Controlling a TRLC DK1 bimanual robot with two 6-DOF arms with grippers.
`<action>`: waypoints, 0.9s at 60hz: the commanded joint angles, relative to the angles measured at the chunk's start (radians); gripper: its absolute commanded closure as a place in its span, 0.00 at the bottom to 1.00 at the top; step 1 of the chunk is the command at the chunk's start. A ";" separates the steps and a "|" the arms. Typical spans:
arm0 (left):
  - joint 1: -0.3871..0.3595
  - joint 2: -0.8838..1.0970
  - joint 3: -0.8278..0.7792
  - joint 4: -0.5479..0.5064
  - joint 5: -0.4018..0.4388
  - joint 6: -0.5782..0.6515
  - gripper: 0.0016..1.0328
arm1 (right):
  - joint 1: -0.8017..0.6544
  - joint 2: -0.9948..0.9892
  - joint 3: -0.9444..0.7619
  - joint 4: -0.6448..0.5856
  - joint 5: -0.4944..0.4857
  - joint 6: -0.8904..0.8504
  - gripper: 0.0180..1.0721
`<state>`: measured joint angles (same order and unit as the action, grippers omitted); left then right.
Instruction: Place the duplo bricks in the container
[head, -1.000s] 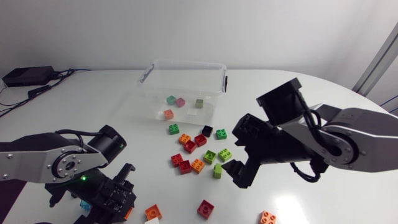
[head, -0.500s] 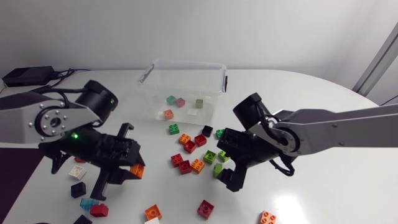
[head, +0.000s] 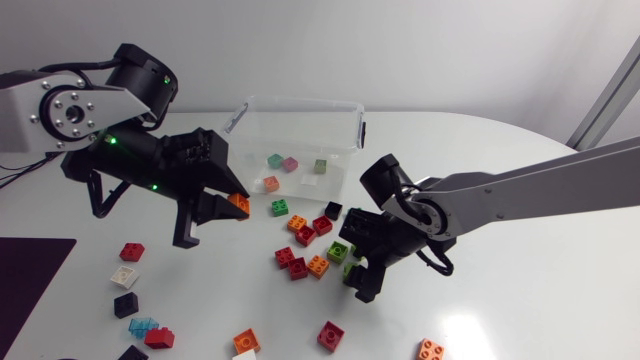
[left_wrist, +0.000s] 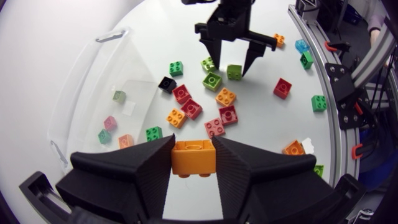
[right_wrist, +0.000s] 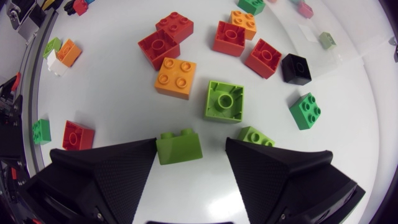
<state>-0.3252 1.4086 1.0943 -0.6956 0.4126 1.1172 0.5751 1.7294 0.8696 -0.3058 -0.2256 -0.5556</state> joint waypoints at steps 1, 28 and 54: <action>0.008 0.041 0.062 0.038 0.014 -0.077 0.97 | 0.008 0.036 0.014 0.011 -0.012 -0.029 0.50; 0.034 0.250 0.312 0.278 0.014 -0.387 0.97 | -0.035 -0.136 0.034 -0.124 -0.043 -0.040 0.70; 0.072 0.461 0.529 0.418 -0.034 -0.586 0.97 | -0.047 -0.264 0.167 -0.234 -0.060 -0.003 0.70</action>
<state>-0.2661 1.8313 1.5799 -0.3107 0.3927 0.5873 0.5343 1.4857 0.9974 -0.5205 -0.2741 -0.5713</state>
